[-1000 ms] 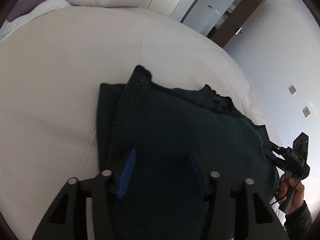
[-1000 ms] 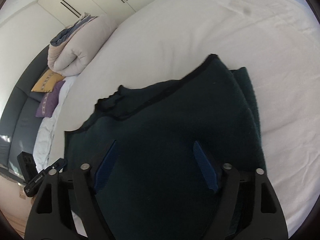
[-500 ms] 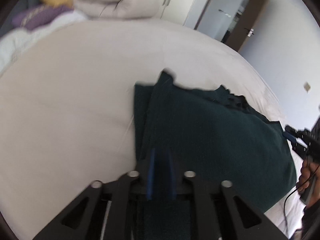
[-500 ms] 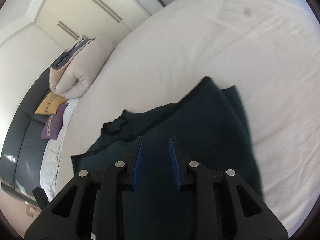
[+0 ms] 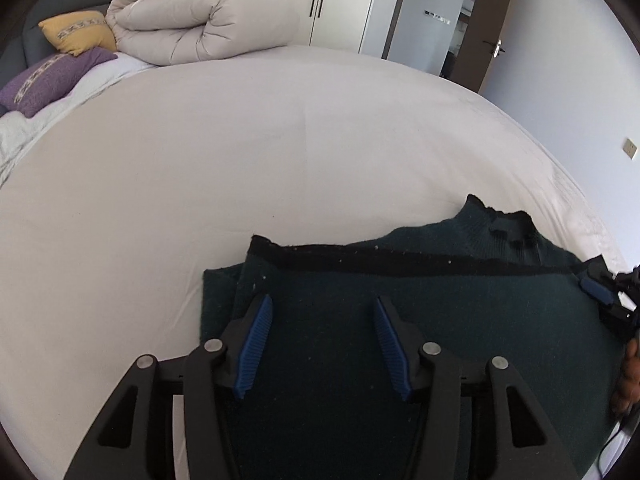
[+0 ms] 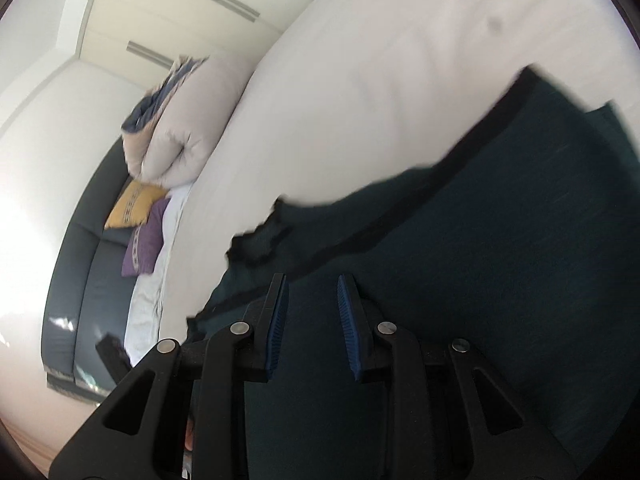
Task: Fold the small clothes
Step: 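Lay the folded hem onto the collar and open both grippers, then open both grippers and lift them off the folded sweater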
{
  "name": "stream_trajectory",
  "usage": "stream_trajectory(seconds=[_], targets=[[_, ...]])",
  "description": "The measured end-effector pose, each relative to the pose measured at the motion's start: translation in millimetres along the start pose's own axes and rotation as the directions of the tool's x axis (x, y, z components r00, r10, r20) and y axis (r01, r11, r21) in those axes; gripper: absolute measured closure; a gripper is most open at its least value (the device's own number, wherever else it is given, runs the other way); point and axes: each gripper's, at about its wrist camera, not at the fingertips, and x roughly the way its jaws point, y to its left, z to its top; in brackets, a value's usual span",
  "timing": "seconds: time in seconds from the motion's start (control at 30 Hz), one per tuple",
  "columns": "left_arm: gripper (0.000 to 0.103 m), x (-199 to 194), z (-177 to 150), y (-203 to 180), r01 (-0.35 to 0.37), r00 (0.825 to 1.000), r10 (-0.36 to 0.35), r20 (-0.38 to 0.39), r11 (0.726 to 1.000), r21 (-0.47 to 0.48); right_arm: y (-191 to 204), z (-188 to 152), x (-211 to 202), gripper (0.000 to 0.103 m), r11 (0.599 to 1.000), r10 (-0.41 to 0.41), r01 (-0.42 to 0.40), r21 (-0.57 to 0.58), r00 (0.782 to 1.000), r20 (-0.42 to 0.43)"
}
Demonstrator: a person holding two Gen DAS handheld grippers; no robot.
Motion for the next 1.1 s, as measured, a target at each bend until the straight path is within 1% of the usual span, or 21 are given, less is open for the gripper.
stream_trajectory(seconds=[0.07,0.1,0.13,0.23,0.3,0.37,0.47,0.5,0.53,0.6,0.67,0.7,0.8,0.87,0.9,0.93,0.97,1.0,1.03,1.07,1.1], targets=[[0.047,0,-2,2,-0.004,1.000,0.004,0.002,1.000,0.003,-22,9,-16,0.082,0.998,-0.002,-0.003,0.070,0.998,0.063],[0.047,-1,-4,4,-0.003,1.000,0.003,0.004,1.000,-0.005,-31,10,-23,0.081,0.994,0.002,-0.013,0.109,0.995,0.097],[0.047,-2,-6,6,-0.004,1.000,0.004,0.006,1.000,-0.015,-37,9,-35,0.080,0.990,-0.017,-0.003,0.140,0.990,0.142],[0.047,-11,-17,10,-0.020,1.000,0.021,0.017,0.999,-0.030,-39,-4,-64,0.078,0.990,-0.059,0.031,0.139,0.977,0.204],[0.047,-15,-22,10,-0.039,0.999,0.039,0.026,0.999,-0.024,-40,-18,-75,0.078,0.990,-0.051,0.021,0.136,0.974,0.221],[0.047,-18,-24,11,-0.045,0.999,0.046,0.026,0.998,-0.035,-40,-35,-82,0.078,0.993,-0.018,-0.009,0.119,0.974,0.226],[0.048,-19,-26,14,-0.043,0.999,0.044,0.025,0.998,-0.055,-34,-49,-83,0.078,0.996,0.009,-0.028,0.085,0.977,0.214],[0.048,-19,-27,15,-0.043,0.999,0.045,0.025,0.997,-0.058,-35,-51,-89,0.078,0.997,0.013,-0.027,0.068,0.980,0.198],[0.048,-20,-29,15,-0.042,0.999,0.044,0.025,0.997,-0.061,-31,-52,-84,0.078,0.999,0.003,-0.011,0.044,0.985,0.172],[0.048,-20,-30,18,-0.032,0.999,0.034,0.027,0.997,-0.073,-32,-53,-78,0.078,0.999,-0.032,0.030,0.014,0.987,0.157],[0.048,-20,-31,20,-0.020,0.999,0.023,0.029,0.996,-0.083,-47,-50,-82,0.079,0.998,-0.034,0.025,0.049,0.981,0.190],[0.048,-21,-32,20,-0.015,0.999,0.018,0.031,0.996,-0.088,-56,-50,-89,0.079,0.995,-0.050,0.031,0.090,0.974,0.222],[0.048,-23,-33,24,0.009,0.999,-0.005,0.037,0.994,-0.106,-70,-47,-112,0.078,0.981,-0.117,0.067,0.180,0.952,0.283],[0.049,-27,-32,22,0.006,0.999,-0.002,0.035,0.994,-0.112,-65,-53,-124,0.077,0.976,-0.129,0.066,0.209,0.945,0.302],[0.049,-32,-33,19,-0.010,0.999,0.013,0.033,0.994,-0.112,-56,-59,-128,0.076,0.980,-0.108,0.049,0.193,0.946,0.306],[0.049,-40,-35,15,-0.026,0.999,0.030,0.033,0.993,-0.118,-39,-68,-122,0.073,0.987,-0.056,0.010,0.158,0.957,0.286],[0.049,-51,-40,10,-0.016,0.999,0.021,0.038,0.991,-0.132,-24,-77,-112,0.070,0.992,-0.008,-0.022,0.124,0.971,0.241],[0.048,-60,-47,6,0.016,0.999,-0.008,0.053,0.990,-0.142,-7,-86,-96,0.058,0.995,0.038,-0.053,0.083,0.984,0.176],[0.047,-68,-53,1,0.040,0.998,-0.032,0.061,0.989,-0.143,13,-98,-78,0.054,0.996,0.083,-0.086,0.033,0.992,0.099],[0.046,-75,-61,-6,0.052,0.997,-0.044,0.062,0.990,-0.132,30,-111,-61,0.054,0.993,0.122,-0.122,-0.007,0.992,0.037],[0.043,-78,-70,-14,0.060,0.997,-0.054,0.053,0.992,-0.110,45,-124,-41,0.054,0.986,0.161,-0.162,-0.035,0.987,-0.028]])
